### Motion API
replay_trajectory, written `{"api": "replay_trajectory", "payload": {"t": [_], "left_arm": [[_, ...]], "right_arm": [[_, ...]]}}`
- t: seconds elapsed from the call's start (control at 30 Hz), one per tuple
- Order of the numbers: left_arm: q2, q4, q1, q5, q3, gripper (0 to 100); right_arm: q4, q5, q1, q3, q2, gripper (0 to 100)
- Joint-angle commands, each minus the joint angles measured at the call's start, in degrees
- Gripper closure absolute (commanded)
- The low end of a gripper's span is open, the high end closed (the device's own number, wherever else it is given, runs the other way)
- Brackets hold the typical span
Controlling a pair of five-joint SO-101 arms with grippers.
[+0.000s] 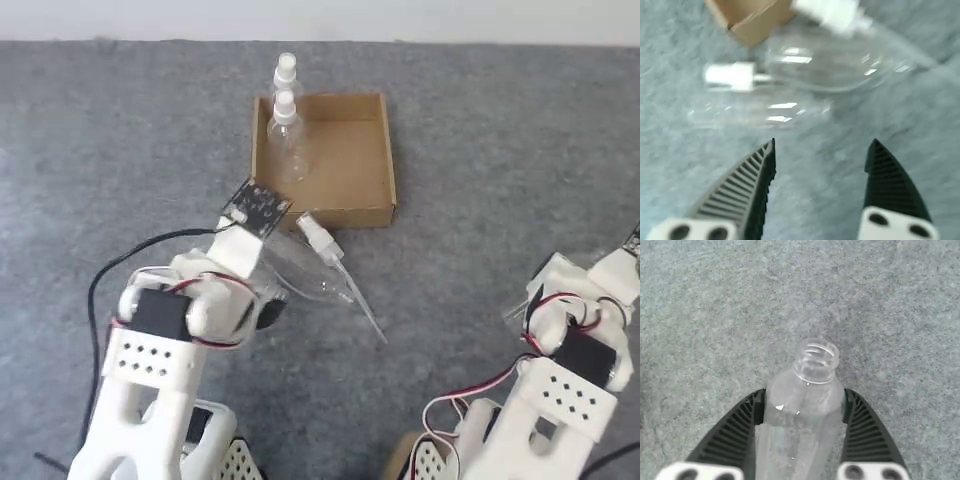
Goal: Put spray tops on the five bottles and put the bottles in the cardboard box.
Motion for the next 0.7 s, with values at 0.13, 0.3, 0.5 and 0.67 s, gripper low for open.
{"api": "replay_trajectory", "payload": {"t": [0.13, 0.3, 0.5, 0.67], "left_arm": [[9.8, -10.8, 12.2, 22.9, -5.3, 73], [24.3, -19.3, 12.1, 33.8, -9.3, 73], [35.1, -22.4, 12.0, 41.5, -16.0, 73], [39.8, -25.9, 12.0, 43.2, -17.4, 73]], "right_arm": [[-1.9, 0.7, -0.7, -1.0, -1.5, 92.5], [-1.9, 0.7, -0.7, -1.0, -1.5, 92.5], [-1.9, 0.7, -0.7, -1.0, -1.5, 92.5], [-1.9, 0.7, -0.7, -1.0, -1.5, 92.5]]}}
